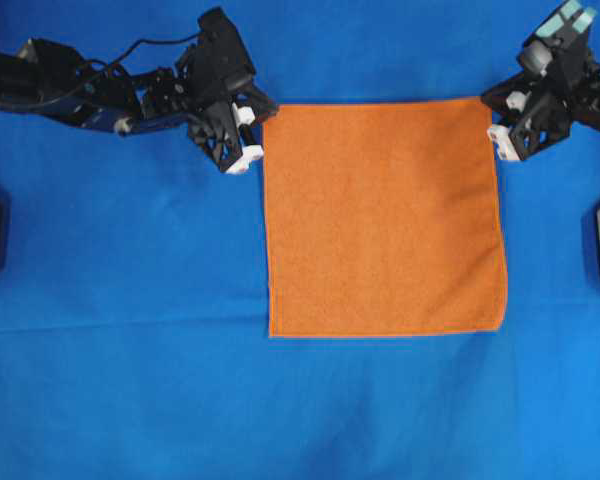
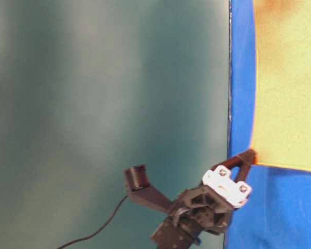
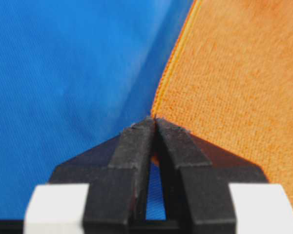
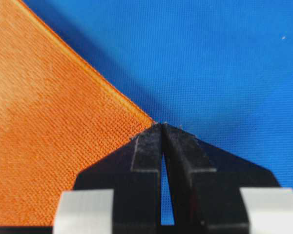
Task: Fold the orange towel.
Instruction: 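Grasp the orange towel's top corners with both grippers, then pull both corners toward the bottom edge, folding the towel in half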
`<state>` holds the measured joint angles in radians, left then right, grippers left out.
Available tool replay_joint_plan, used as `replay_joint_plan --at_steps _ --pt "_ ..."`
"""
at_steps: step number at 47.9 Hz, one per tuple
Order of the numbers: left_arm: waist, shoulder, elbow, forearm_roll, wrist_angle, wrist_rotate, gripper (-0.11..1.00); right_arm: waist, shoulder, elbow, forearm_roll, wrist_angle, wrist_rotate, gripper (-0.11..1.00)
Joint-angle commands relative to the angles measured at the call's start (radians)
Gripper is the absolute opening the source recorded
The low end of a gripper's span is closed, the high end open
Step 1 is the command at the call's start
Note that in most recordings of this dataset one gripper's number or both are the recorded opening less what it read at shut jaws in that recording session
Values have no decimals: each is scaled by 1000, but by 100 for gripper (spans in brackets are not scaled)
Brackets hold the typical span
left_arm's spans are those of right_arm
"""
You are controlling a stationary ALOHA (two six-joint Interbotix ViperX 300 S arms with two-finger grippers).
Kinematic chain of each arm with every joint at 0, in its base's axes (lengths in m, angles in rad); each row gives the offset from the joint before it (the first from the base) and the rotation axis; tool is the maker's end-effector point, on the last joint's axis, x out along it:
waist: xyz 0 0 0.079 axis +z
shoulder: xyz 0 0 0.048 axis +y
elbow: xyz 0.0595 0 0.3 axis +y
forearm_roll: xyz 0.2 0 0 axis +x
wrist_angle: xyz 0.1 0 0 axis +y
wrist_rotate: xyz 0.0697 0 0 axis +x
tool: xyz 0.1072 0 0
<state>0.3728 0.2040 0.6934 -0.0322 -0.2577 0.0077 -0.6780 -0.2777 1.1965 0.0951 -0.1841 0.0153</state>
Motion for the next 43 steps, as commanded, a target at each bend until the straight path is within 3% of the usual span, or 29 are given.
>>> replay_joint_plan --at_steps 1,25,43 --pt "-3 -40 -12 3 -3 3 1 -2 -48 0 8 18 0 1" --pt "-9 -71 -9 3 0 58 1 12 -115 31 44 32 0 1" --pt "-141 -129 25 3 114 60 1 204 -314 49 133 256 2 1"
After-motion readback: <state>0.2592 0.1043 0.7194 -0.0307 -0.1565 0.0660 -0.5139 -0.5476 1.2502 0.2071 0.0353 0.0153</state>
